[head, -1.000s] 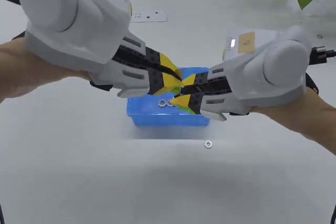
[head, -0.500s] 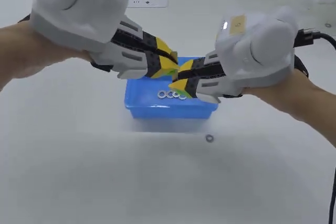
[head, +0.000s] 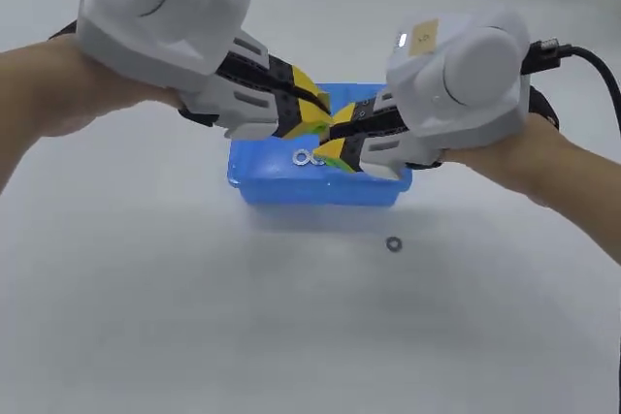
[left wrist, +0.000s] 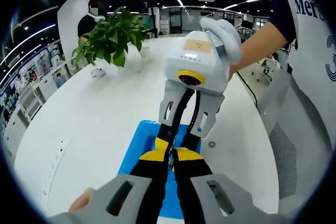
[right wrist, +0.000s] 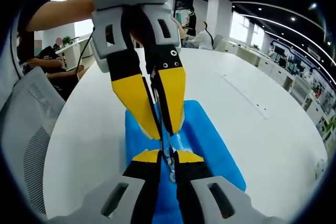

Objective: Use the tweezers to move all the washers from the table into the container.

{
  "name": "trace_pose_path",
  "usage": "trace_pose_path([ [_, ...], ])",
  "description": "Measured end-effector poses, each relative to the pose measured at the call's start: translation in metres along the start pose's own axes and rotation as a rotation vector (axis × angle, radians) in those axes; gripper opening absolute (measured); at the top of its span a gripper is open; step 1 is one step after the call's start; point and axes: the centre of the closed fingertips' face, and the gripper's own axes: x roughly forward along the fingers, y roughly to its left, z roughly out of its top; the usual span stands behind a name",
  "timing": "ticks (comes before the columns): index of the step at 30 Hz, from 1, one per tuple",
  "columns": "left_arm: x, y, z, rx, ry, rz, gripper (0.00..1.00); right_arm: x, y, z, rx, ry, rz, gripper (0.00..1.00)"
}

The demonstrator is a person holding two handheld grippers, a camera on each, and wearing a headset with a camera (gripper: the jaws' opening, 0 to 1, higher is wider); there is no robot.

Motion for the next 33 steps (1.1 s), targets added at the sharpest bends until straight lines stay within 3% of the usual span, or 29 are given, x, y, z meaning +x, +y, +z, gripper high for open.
trace_pose_path([
  [4, 0.002, -0.002, -0.001, -0.003, 0.005, -0.006, 0.08, 0.001, -0.001, -0.003, -0.005, 0.008, 0.001, 0.11],
  [6, 0.003, -0.004, -0.001, 0.026, 0.019, -0.001, 0.08, 0.0, -0.003, -0.004, -0.026, 0.014, -0.012, 0.11],
  [16, -0.002, -0.008, 0.004, 0.038, 0.004, -0.006, 0.07, -0.008, -0.001, -0.002, 0.004, 0.0, -0.005, 0.15],
  [21, -0.005, -0.014, 0.007, 0.048, 0.002, -0.015, 0.07, -0.012, 0.005, 0.002, -0.018, -0.004, 0.002, 0.15],
  [27, -0.014, -0.021, 0.015, 0.069, -0.001, -0.019, 0.07, -0.02, 0.013, 0.011, -0.053, -0.024, 0.013, 0.12],
  [33, -0.022, -0.033, 0.031, 0.083, -0.016, -0.021, 0.07, -0.036, 0.022, 0.019, -0.074, -0.04, 0.001, 0.12],
])
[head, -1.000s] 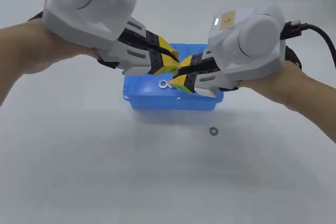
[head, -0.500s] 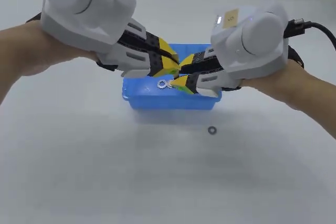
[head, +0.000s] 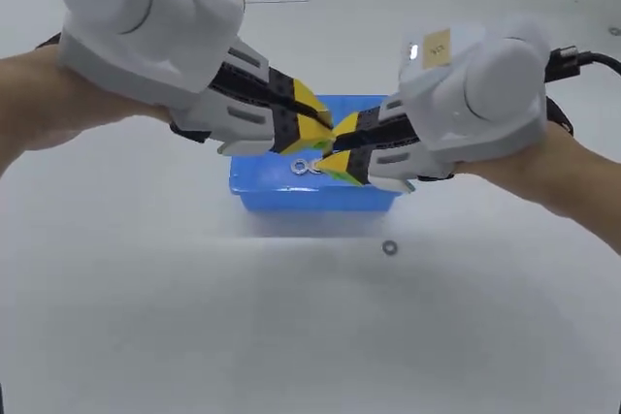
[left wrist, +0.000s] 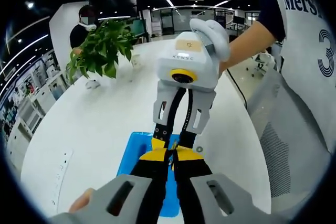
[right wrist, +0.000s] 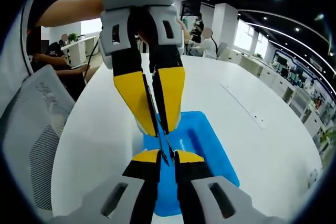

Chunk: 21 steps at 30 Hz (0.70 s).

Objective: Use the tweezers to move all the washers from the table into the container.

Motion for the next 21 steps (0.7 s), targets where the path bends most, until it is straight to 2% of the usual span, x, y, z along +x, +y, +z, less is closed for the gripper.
trace_pose_path([
  [11, -0.002, -0.026, 0.024, 0.007, -0.04, 0.0, 0.08, -0.031, 0.018, 0.005, -0.01, -0.007, -0.033, 0.12],
  [18, 0.007, -0.05, 0.035, 0.012, -0.05, -0.015, 0.08, -0.045, 0.035, -0.006, -0.012, 0.018, -0.036, 0.12],
  [21, 0.011, -0.061, 0.036, 0.012, -0.047, -0.015, 0.08, -0.048, 0.044, -0.013, -0.006, 0.029, -0.028, 0.12],
])
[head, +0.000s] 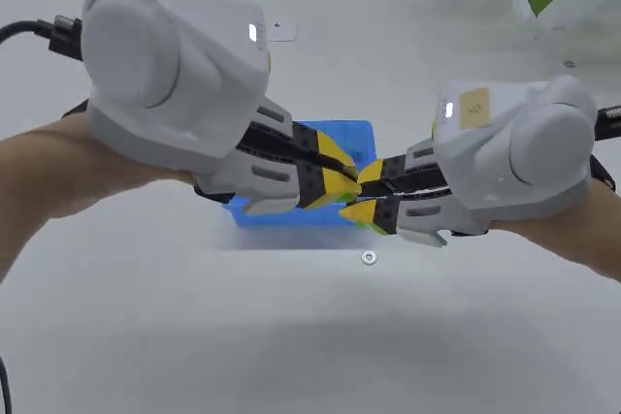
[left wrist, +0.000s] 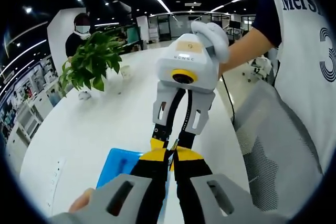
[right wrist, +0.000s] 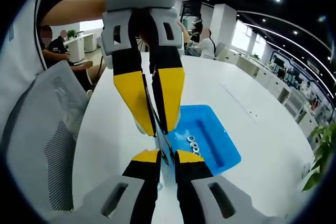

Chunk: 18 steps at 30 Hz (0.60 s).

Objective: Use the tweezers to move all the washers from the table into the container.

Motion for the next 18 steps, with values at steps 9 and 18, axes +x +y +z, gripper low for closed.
trace_pose_path([
  [9, 0.013, -0.024, -0.009, -0.032, 0.004, -0.031, 0.08, 0.001, 0.021, -0.021, 0.031, 0.025, 0.023, 0.12],
  [18, 0.024, -0.025, -0.014, -0.066, -0.002, -0.04, 0.08, 0.002, 0.02, -0.034, 0.072, 0.031, 0.022, 0.12],
])
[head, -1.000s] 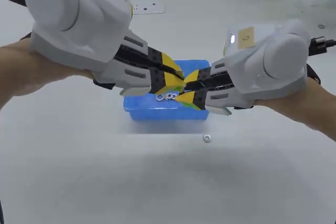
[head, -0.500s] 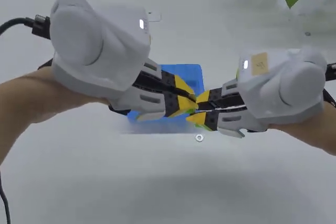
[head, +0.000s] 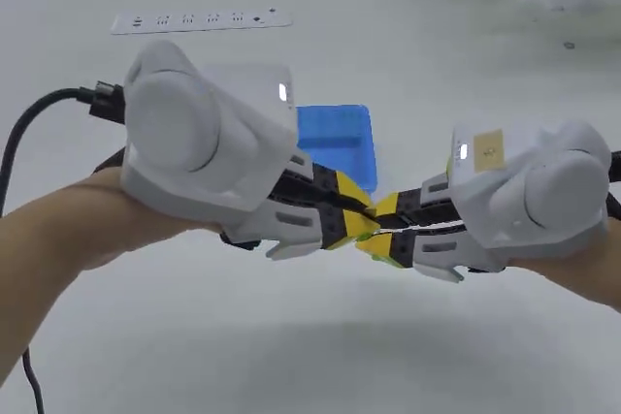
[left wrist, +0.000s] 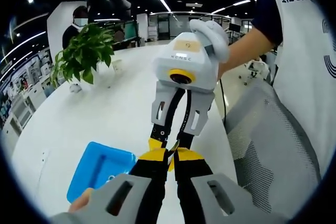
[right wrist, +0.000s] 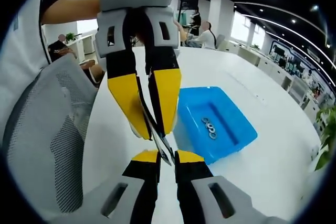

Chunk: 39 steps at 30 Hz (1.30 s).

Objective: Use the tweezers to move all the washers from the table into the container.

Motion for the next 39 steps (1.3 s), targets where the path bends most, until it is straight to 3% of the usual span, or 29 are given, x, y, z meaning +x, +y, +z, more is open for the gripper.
trace_pose_path([
  [16, 0.015, 0.009, -0.014, -0.08, 0.001, 0.002, 0.09, 0.01, -0.005, -0.017, 0.053, 0.015, 0.0, 0.12],
  [39, 0.022, 0.018, -0.023, -0.116, 0.015, 0.014, 0.08, 0.016, -0.011, -0.026, 0.089, 0.029, 0.014, 0.13],
])
